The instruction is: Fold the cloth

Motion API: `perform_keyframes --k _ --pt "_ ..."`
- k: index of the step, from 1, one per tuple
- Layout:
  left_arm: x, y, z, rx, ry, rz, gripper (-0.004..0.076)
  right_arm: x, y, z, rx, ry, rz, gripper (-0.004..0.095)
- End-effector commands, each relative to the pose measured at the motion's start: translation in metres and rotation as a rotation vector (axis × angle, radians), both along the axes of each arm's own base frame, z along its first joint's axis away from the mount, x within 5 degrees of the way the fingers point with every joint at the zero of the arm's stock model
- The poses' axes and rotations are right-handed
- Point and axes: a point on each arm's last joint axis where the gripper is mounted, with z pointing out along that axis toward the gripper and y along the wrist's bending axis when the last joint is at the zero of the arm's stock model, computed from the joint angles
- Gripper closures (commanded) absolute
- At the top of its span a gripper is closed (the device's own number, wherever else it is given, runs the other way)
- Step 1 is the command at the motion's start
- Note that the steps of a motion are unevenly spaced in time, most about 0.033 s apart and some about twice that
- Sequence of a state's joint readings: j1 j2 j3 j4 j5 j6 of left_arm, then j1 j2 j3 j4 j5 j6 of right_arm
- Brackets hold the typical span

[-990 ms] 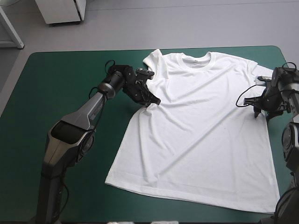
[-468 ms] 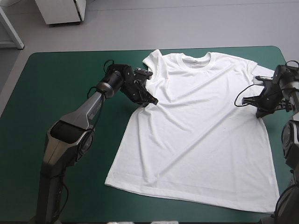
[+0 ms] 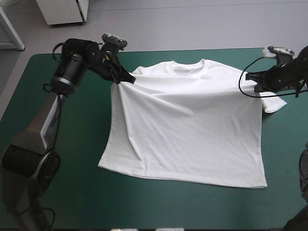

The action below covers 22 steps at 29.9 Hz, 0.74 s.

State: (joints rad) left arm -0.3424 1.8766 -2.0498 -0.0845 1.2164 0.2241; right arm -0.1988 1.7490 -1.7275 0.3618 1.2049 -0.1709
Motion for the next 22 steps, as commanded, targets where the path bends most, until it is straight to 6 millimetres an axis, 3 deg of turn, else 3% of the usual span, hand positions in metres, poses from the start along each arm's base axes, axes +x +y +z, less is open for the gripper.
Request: perform_keyframes --k 1,6,10,17,22 --pt "-0.046 0.02 0.075 -0.063 -0.213 0.029 0.0733 -0.034 0.012 0.076 0.023 -0.25 0.024 0.0921" --pt "-0.091 0.041 0.12 -0.074 -0.351 0.068 0.0733 -0.074 0.025 0.134 0.043 -0.444 0.047 0.0921" --pt "-0.128 0.057 0.147 -0.094 -0.431 0.095 0.0733 -0.103 0.036 0.163 0.073 -0.552 0.085 0.0921" --pt "-0.17 0.075 0.168 -0.116 -0.474 0.156 0.0733 -0.147 0.052 0.191 0.116 -0.666 0.15 0.0921" --pt "-0.174 0.077 0.167 -0.131 -0.473 0.167 0.0733 -0.157 0.06 0.197 0.109 -0.704 0.184 0.0921"
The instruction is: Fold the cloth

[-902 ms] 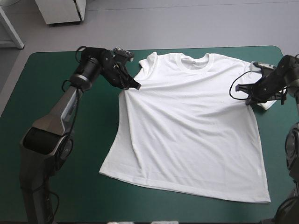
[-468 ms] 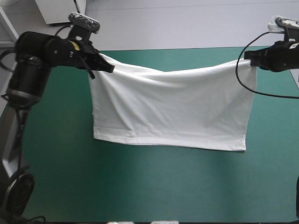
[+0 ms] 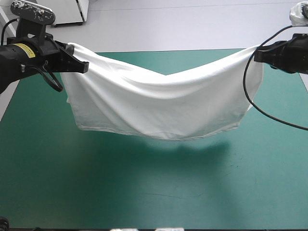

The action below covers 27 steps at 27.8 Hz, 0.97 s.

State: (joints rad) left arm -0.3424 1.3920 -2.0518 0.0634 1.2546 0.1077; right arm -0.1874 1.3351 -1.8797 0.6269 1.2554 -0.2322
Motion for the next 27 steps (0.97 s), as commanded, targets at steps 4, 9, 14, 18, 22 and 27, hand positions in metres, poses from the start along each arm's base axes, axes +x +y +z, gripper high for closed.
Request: perform_keyframes --k 4,9,14,18,22,27 --pt "0.0 0.001 -0.006 -0.008 -0.005 0.013 0.0733 -0.006 0.01 0.02 0.022 -0.158 0.03 0.0921" --pt "0.031 -0.008 -0.019 0.007 -0.027 0.02 0.0733 0.024 0.006 0.011 0.046 -0.154 0.023 0.0921" --pt "0.061 -0.015 -0.017 0.022 -0.151 0.037 0.0733 0.063 -0.001 0.004 0.044 -0.152 0.015 0.0921" --pt "0.086 -0.024 -0.009 0.001 -0.26 0.034 0.0733 0.098 -0.006 0.006 0.044 -0.189 0.008 0.0921" --pt "0.108 -0.03 -0.004 0.004 -0.306 0.044 0.0733 0.127 -0.009 0.011 0.071 -0.245 0.028 0.0921" --pt "0.143 -0.026 -0.023 -0.038 -0.251 0.067 0.0733 0.171 -0.017 -0.02 0.077 -0.19 0.026 0.0921"
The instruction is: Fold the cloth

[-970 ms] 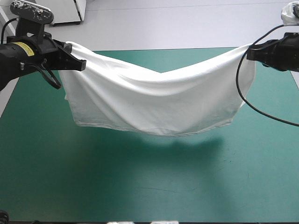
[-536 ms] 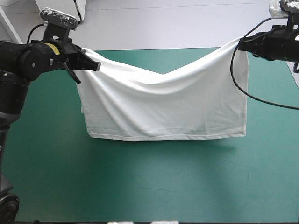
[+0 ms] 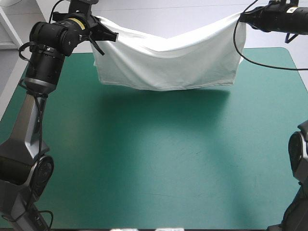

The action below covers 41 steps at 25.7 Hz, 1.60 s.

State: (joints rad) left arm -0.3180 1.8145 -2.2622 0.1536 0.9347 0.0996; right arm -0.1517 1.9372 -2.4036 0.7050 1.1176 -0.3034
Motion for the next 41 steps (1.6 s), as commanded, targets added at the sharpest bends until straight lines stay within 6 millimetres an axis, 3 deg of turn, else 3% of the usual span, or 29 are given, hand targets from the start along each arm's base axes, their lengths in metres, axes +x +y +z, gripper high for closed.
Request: perform_keyframes --k 1,5,10,17,23,31,41 --pt "-0.003 0.016 0.02 -0.108 -0.082 0.006 0.0733 0.001 -0.003 0.011 0.032 -0.078 -0.011 0.0921" --pt "0.01 0.019 -0.013 -0.155 0.093 -0.006 0.0733 0.016 -0.007 -0.024 0.014 0.08 0.041 0.0921" --pt "0.005 0.01 -0.043 -0.201 0.324 -0.062 0.0733 0.016 -0.007 -0.062 0.023 0.274 0.078 0.0921" --pt "-0.047 0.021 -0.061 -0.145 0.549 -0.054 0.0733 -0.033 -0.005 -0.09 -0.053 0.444 0.058 0.0921" --pt "-0.09 0.03 -0.104 -0.118 0.725 -0.036 0.0733 -0.077 0.002 -0.118 -0.125 0.552 0.039 0.0921" --pt "-0.114 0.03 -0.158 -0.104 0.955 -0.048 0.0733 -0.124 0.025 -0.18 -0.28 0.756 0.106 0.0921" --pt "-0.14 0.036 -0.194 -0.088 1.085 -0.032 0.0733 -0.165 0.033 -0.242 -0.346 0.991 0.156 0.0921"
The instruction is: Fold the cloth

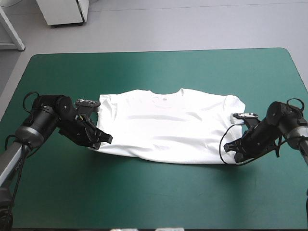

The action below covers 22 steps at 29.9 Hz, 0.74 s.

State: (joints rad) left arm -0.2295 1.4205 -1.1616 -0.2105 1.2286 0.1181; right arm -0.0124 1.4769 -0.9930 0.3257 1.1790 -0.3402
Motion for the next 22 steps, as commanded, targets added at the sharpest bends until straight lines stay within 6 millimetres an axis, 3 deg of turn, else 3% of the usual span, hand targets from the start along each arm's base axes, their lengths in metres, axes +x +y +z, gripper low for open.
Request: perform_keyframes --k 1,8,11,14,18,22 --pt "-0.016 0.001 0.003 -0.018 0.048 -0.012 0.0733 -0.011 -0.001 0.002 -0.016 -0.004 0.011 0.0921" --pt "-0.02 0.002 -0.007 -0.005 0.083 -0.012 0.0726 -0.015 -0.004 -0.001 -0.057 0.038 0.016 0.092" --pt "-0.02 0.006 -0.007 0.034 0.076 -0.013 0.0668 -0.019 -0.005 0.0 -0.067 0.057 0.026 0.0896" --pt "-0.021 0.006 -0.006 0.036 0.072 0.005 0.0549 -0.022 -0.004 0.006 -0.057 0.047 0.026 0.0792" --pt "-0.028 0.007 0.005 0.012 0.037 0.012 0.0352 -0.026 -0.004 0.016 -0.056 0.012 -0.005 0.0571" --pt "-0.042 0.011 0.027 0.002 -0.064 0.017 0.0297 -0.033 -0.004 0.029 -0.057 -0.043 -0.022 0.0449"
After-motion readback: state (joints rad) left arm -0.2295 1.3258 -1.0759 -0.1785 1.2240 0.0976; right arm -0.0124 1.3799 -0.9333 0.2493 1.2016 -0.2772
